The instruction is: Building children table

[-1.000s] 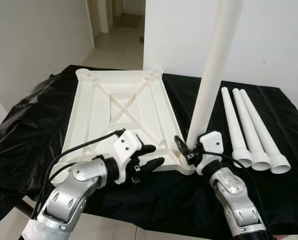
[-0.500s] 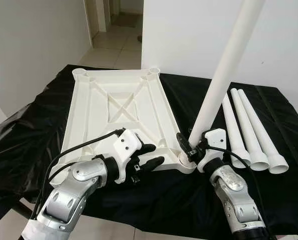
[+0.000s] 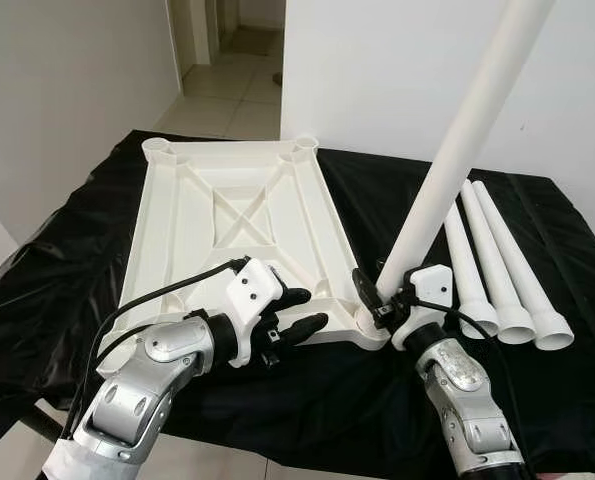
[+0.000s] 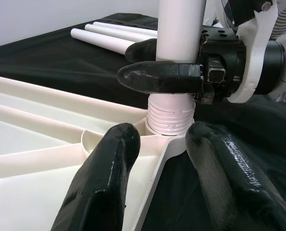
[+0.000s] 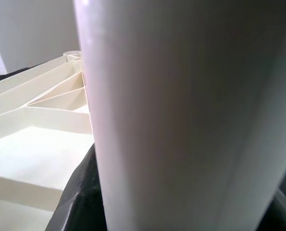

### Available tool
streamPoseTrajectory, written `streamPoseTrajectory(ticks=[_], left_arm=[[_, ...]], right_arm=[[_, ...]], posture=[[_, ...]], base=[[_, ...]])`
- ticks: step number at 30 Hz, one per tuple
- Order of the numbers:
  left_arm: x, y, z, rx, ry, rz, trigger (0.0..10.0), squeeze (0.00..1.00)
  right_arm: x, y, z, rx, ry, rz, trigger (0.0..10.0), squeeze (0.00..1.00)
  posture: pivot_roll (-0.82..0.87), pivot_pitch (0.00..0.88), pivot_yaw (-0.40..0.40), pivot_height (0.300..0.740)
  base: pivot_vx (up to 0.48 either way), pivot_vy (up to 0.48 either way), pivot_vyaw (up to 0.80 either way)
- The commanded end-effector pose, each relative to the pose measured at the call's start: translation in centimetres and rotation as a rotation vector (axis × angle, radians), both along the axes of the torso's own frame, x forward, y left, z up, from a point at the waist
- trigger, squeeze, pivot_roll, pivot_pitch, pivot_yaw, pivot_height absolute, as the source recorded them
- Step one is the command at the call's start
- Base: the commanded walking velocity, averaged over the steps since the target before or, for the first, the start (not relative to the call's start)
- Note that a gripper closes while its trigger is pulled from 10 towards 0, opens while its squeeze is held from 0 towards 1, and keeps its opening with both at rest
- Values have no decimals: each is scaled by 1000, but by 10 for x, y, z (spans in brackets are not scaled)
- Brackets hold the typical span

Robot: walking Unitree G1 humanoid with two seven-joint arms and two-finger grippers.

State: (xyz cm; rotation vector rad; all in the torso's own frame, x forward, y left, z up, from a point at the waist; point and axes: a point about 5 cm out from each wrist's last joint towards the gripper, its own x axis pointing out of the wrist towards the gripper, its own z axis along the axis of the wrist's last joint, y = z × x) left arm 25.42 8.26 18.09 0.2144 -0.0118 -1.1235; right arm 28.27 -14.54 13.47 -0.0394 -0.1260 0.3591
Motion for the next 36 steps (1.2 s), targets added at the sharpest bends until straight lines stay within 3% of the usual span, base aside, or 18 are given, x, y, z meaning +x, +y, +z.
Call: streamPoseTrajectory(ticks=[1,3,14,16,20,24,25,32,33,34,35,36], left_arm=[[-1,2,-1,4,3,31,10000,0],[-1,2,-1,4,4,31,10000,0],[-1,2,-1,-1,4,38,10000,0],[-1,0,0,-6,4,36,10000,0],[-1,-3,0,-9,7,37,10000,0],[-1,-4,0,-17,16,35,10000,0],[-1,-5,0,-46,37,36,10000,1000],[2,-19,5,-71,19,20,10000,1000],[5,-23,7,-72,13,20,10000,875],[5,-23,7,-72,13,20,10000,875],[7,-31,14,-91,-9,3,10000,0],[7,-31,14,-91,-9,3,10000,0]], right_arm=[[-12,-9,-62,25,344,-70,10000,0],[-11,-9,-61,48,349,-80,10000,0],[-5,-10,-52,-45,295,-58,10000,0],[-2,-6,-42,-63,237,-28,10000,0],[0,-6,-24,23,164,-11,10000,0],[0,-7,-17,46,145,-6,10000,0],[1,-7,-12,53,131,6,10000,0],[3,-7,3,97,102,88,10000,0],[3,-5,9,118,90,118,10000,0],[3,-5,9,118,90,118,10000,0],[3,-4,21,119,62,155,10000,0],[3,-4,21,119,62,155,10000,0]], posture=[[28,78,9,740],[28,78,9,740],[28,85,6,740],[27,86,6,740],[28,86,4,740],[27,86,4,740],[24,85,3,740],[20,75,-8,740],[20,75,-10,740],[20,75,-10,740],[13,70,-14,740],[13,70,-14,740]], base=[[0,0,0],[0,0,0],[0,0,0],[0,0,0],[0,0,0],[0,0,0],[0,0,0],[0,0,0],[0,0,0],[0,0,0],[0,0,0],[0,0,0]])
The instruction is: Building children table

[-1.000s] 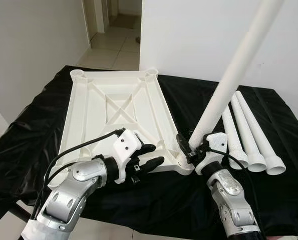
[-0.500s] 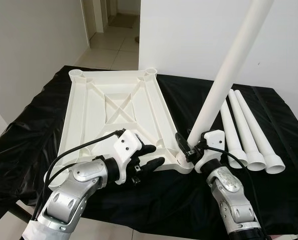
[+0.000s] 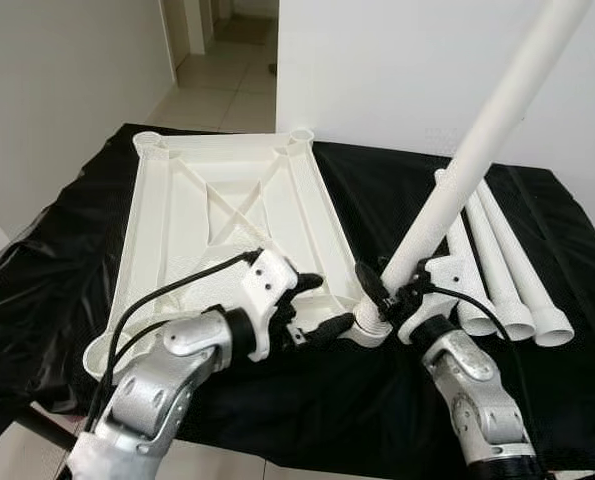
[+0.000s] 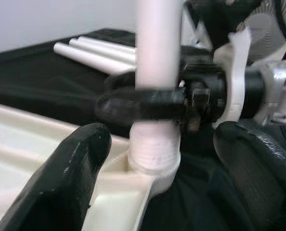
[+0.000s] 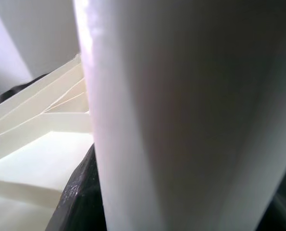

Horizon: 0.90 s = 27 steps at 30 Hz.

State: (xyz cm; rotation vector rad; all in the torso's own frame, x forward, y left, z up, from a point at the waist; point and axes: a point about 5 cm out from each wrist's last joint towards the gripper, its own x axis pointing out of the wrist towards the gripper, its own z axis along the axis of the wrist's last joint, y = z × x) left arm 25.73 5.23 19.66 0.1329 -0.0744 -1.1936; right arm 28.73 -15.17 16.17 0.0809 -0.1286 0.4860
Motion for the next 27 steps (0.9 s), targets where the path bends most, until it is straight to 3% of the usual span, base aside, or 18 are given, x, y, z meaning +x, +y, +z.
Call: streamPoseTrajectory(ticks=[1,2,6,10,17,21,27], left_arm=[[4,0,-2,2,-3,78,10000,0],[6,-7,7,-36,-24,58,10000,0],[12,-13,17,-75,-37,60,10000,0],[19,-19,27,-113,-42,64,10000,0],[20,-20,28,-115,-43,64,10000,0],[25,-21,60,-209,-38,-47,10000,0],[24,-21,76,-234,-51,-125,10000,0]], right_arm=[[-1,2,-6,7,41,23,10000,0],[0,0,7,-8,1,52,10000,0],[-1,-2,16,-35,-34,106,10000,0],[0,-6,19,-92,-50,144,10000,0],[-1,-6,20,-93,-42,152,10000,0],[-6,-2,17,-285,-31,382,10000,0],[-7,2,17,-357,-32,479,10000,0]], posture=[[13,70,-14,740],[11,66,-18,740],[9,59,-20,740],[11,58,-21,740],[11,58,-21,740],[10,20,-7,740],[10,14,-3,740]], base=[[0,0,0],[0,0,0],[0,0,0],[0,0,0],[0,0,0],[0,0,0],[0,0,0]])
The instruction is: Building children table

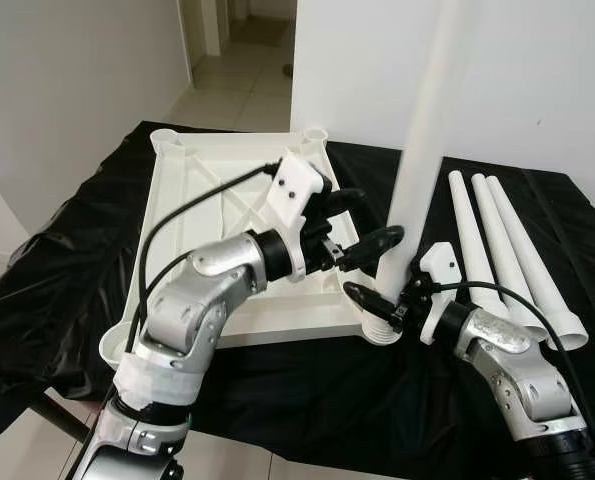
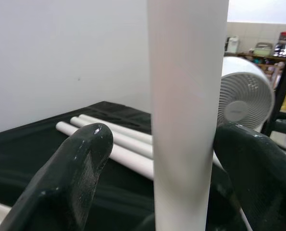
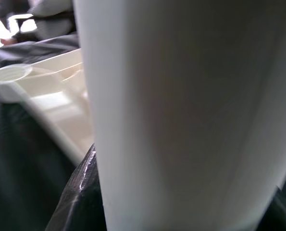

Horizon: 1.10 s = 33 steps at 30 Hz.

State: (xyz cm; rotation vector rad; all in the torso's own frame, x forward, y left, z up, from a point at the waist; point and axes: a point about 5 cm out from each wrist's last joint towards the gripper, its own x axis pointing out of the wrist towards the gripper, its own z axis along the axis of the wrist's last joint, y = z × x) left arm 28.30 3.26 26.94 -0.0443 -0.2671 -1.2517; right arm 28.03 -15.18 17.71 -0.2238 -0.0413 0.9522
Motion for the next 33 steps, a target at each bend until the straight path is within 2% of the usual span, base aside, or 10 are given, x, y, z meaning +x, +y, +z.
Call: streamPoseTrajectory(ticks=[1,5,15,21,22,33], left_arm=[[-2,-1,6,-2,-5,-56,10000,0],[-3,0,11,-24,5,-82,10000,0],[-6,-3,8,27,14,-131,10000,0],[-8,-3,10,17,27,-159,10000,0],[-8,-2,12,-7,45,-179,0,0],[-14,0,15,-34,64,-262,0,0]], right_arm=[[0,2,2,-26,-19,32,10000,0],[1,2,2,-32,-19,38,10000,0],[3,4,4,-59,-38,65,10000,0],[2,4,2,-71,-38,72,10000,0],[2,4,2,-73,-39,73,10000,0],[1,3,1,-86,-44,75,10000,0]], posture=[[12,9,-2,740],[13,8,-2,740],[11,0,6,740],[11,0,7,740],[9,0,9,740],[2,0,13,740]], base=[[0,0,0],[0,0,0],[0,0,0],[0,0,0],[0,0,0],[0,0,0]])
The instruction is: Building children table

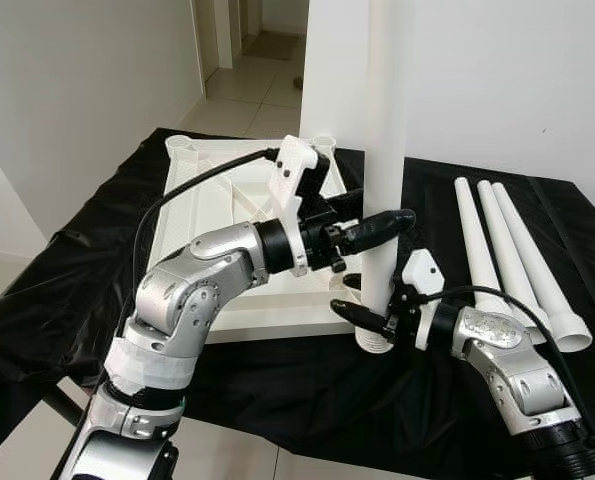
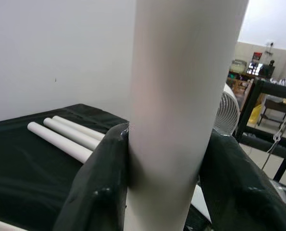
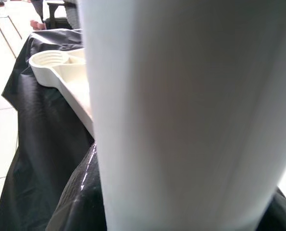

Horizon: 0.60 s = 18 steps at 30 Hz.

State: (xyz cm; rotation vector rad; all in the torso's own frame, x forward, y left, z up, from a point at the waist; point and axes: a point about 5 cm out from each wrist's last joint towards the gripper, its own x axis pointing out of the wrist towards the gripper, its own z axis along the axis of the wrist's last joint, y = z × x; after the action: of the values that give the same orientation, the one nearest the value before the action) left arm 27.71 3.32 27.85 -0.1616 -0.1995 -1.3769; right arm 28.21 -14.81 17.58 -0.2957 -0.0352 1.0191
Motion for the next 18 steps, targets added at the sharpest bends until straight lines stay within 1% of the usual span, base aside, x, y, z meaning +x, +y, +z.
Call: streamPoseTrajectory(ticks=[1,9,10,13,14,16,17,18], left_arm=[[-8,-1,6,-6,-42,-125,0,0],[-9,0,6,-11,-33,-130,0,0],[-6,-1,5,24,-33,-106,10000,0],[-5,-2,4,47,-33,-91,10000,0],[1,-3,5,57,-21,-50,10000,0],[11,-3,9,45,10,30,10000,0],[14,-3,11,44,16,57,10000,0],[14,-3,11,44,16,57,10000,0]], right_arm=[[0,-1,2,-17,-25,9,10000,0],[0,0,2,-12,-22,5,10000,0],[1,-1,1,2,1,-2,10000,1000],[2,-1,1,13,15,-6,10000,1000],[4,-2,3,29,14,-26,10000,1000],[8,-2,6,36,-18,-70,10000,1000],[10,-2,6,39,-28,-84,10000,1000],[10,-2,6,39,-28,-84,10000,1000]], posture=[[2,0,13,740],[1,0,15,740],[1,0,14,740],[1,0,14,740],[2,0,13,740],[2,0,13,740],[2,0,14,740],[2,0,14,740]], base=[[0,0,0],[0,0,0],[0,0,0],[0,0,0],[0,0,0],[0,0,0],[0,0,0],[0,0,0]])
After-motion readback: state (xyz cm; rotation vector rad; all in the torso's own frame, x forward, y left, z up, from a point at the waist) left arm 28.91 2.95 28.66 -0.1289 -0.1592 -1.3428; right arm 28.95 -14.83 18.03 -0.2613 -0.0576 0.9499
